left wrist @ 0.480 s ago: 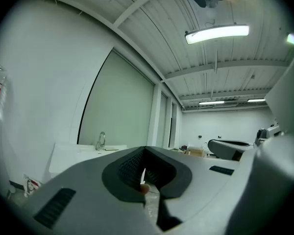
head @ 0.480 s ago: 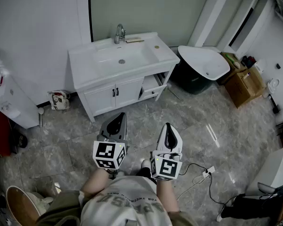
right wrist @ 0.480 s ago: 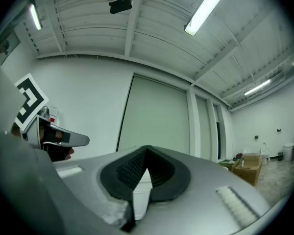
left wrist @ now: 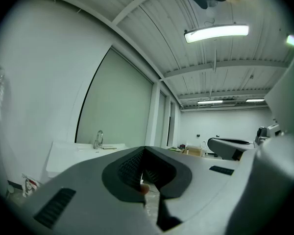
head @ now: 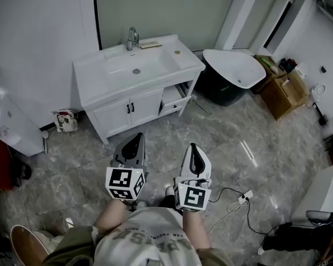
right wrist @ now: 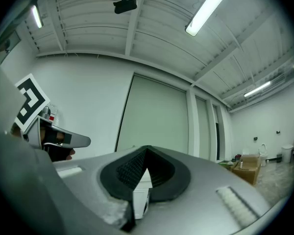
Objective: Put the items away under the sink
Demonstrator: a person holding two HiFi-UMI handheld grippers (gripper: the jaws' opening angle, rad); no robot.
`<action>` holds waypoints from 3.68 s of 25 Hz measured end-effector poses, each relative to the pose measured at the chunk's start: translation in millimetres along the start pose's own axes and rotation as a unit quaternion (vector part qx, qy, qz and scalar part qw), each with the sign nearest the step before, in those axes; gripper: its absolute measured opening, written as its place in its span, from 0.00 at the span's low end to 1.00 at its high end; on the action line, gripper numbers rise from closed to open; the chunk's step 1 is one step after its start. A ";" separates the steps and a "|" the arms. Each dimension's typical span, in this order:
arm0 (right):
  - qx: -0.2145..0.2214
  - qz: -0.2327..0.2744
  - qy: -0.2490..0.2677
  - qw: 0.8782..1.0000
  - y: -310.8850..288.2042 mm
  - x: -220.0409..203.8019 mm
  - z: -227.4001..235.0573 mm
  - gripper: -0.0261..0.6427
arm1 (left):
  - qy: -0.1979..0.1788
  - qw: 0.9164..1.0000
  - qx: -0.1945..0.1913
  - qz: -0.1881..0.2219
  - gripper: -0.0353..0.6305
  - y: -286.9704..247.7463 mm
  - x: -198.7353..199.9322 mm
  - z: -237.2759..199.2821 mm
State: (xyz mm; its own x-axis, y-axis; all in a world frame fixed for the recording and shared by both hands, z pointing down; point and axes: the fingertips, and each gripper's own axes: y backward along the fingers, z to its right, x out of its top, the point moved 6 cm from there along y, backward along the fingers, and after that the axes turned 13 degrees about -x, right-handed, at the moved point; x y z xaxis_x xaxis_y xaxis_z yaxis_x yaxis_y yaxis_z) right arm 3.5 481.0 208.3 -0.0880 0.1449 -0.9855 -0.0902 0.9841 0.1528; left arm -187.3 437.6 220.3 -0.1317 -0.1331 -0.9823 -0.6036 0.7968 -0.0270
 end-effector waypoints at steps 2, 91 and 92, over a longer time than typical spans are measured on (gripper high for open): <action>0.001 0.001 0.001 1.000 -2.9 2.0 1.2 0.04 | 0.002 1.000 -0.001 -0.002 0.06 -4.1 -1.2 0.7; 0.153 -0.114 -0.042 0.981 -676.9 -172.9 129.0 0.42 | 0.070 0.991 0.055 -0.101 0.52 -608.8 -8.5 -241.9; 0.161 -0.118 -0.039 0.979 -690.6 -176.6 130.1 0.42 | 0.071 0.990 0.062 -0.102 0.52 -617.4 -8.5 -245.8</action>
State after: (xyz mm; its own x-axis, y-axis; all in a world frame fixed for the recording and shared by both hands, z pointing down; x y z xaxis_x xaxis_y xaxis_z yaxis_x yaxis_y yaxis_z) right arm 210.4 -210.9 267.2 -0.0246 -0.0964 -0.9950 0.2198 0.9705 -0.0994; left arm -6.9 -198.0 290.9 -0.1323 -0.3735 -0.9182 -0.5283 0.8103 -0.2535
